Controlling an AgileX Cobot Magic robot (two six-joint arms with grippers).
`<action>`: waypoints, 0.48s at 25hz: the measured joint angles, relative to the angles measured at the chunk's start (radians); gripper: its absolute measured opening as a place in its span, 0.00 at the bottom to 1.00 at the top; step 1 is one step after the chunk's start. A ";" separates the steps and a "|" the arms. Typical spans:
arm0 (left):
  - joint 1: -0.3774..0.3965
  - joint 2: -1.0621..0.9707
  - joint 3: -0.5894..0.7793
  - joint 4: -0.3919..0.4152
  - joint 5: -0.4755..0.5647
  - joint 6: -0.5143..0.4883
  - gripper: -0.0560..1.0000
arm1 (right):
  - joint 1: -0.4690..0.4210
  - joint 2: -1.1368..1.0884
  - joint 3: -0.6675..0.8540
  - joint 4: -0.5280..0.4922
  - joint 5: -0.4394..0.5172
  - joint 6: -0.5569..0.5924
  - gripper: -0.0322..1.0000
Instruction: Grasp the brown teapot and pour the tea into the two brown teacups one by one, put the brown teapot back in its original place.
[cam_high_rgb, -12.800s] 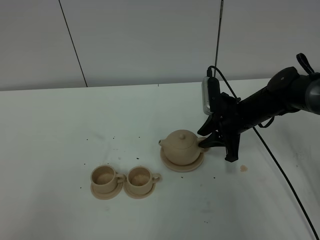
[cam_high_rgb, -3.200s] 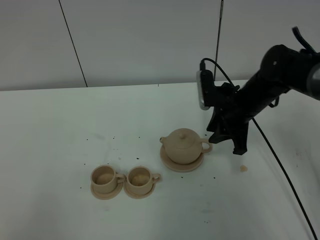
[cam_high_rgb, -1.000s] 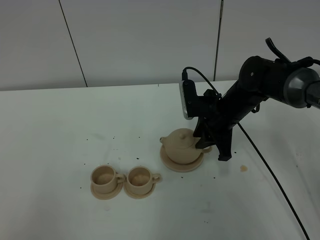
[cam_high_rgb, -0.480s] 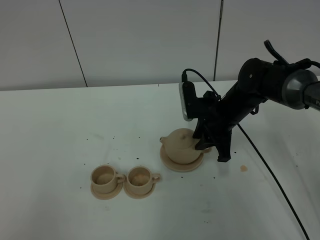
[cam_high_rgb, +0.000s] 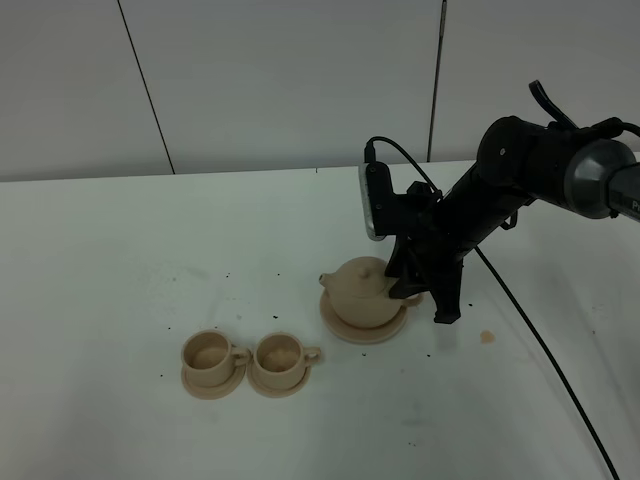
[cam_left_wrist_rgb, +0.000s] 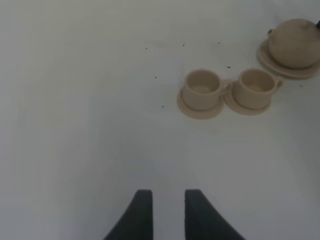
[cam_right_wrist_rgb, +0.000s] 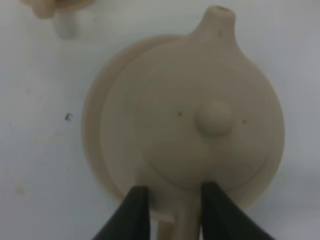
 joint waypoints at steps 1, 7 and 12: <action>0.000 0.000 0.000 0.000 0.000 0.000 0.27 | 0.000 0.000 0.000 0.000 -0.001 0.000 0.27; 0.000 0.000 0.000 0.000 0.000 0.000 0.27 | 0.000 0.000 0.000 0.001 -0.001 0.000 0.27; 0.000 0.000 0.000 0.000 0.000 0.000 0.27 | 0.000 0.000 0.000 0.001 -0.001 0.000 0.27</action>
